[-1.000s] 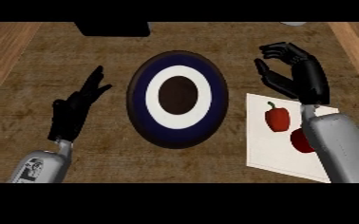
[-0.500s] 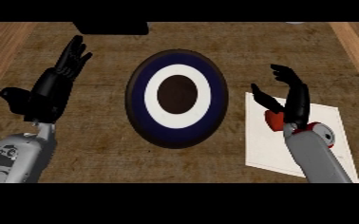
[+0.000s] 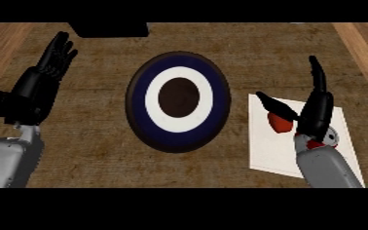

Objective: Pick the can from the placemat and place it in the plate

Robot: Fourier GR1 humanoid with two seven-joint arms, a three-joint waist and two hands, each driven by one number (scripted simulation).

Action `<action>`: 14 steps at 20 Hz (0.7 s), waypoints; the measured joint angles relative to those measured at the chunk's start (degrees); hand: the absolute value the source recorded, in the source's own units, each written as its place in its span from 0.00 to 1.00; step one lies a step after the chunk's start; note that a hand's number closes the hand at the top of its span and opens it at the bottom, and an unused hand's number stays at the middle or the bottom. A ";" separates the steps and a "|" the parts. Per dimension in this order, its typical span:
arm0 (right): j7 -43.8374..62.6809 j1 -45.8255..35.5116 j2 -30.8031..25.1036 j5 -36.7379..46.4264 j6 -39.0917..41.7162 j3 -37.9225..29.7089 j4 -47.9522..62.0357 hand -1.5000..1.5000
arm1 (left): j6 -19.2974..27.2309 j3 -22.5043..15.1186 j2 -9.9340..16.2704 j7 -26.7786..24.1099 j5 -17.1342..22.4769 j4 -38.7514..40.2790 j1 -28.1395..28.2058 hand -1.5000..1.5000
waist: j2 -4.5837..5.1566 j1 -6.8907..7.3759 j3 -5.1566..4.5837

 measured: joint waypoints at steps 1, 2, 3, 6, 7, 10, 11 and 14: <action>3.35 0.06 -1.58 2.00 1.43 0.21 -0.76 0.00 | -0.19 0.35 0.34 0.33 0.16 -0.10 -0.21 0.50 | -0.09 -0.18 -0.06; 6.70 0.21 -3.19 3.44 3.31 0.17 -1.18 0.00 | -0.01 0.31 0.29 0.35 -0.03 -0.57 0.03 0.50 | -0.18 -0.26 -0.11; 10.31 -0.07 -4.41 4.78 5.47 0.34 -1.40 0.00 | -0.16 0.52 0.51 0.19 -0.03 -0.66 0.41 0.50 | -0.24 -0.24 -0.18; 20.80 -0.90 -8.14 7.17 13.58 0.90 -2.12 0.00 | -0.18 0.57 0.60 0.47 -0.11 -1.02 0.50 0.50 | -0.38 -0.47 -0.34; 24.00 -0.96 -9.48 7.56 16.70 1.27 -2.43 0.00 | -0.08 0.31 0.41 0.54 -0.27 -1.18 0.82 0.50 | -0.43 -0.52 -0.36; 33.76 -1.73 -12.67 6.92 26.73 2.36 -4.46 0.00 | -0.39 0.52 0.52 0.52 -0.04 -1.48 1.38 0.50 | -0.51 -0.46 -0.39; 36.95 -2.22 -13.28 6.57 29.98 2.93 -5.23 0.00 | -0.30 0.39 0.35 0.51 -0.12 -1.72 1.63 0.50 | -0.49 -0.28 -0.37; 44.76 -3.62 -14.17 3.56 39.06 4.25 -7.65 0.00 | -0.85 0.61 0.52 0.65 0.28 -2.06 1.43 0.50 | -0.36 0.00 -0.29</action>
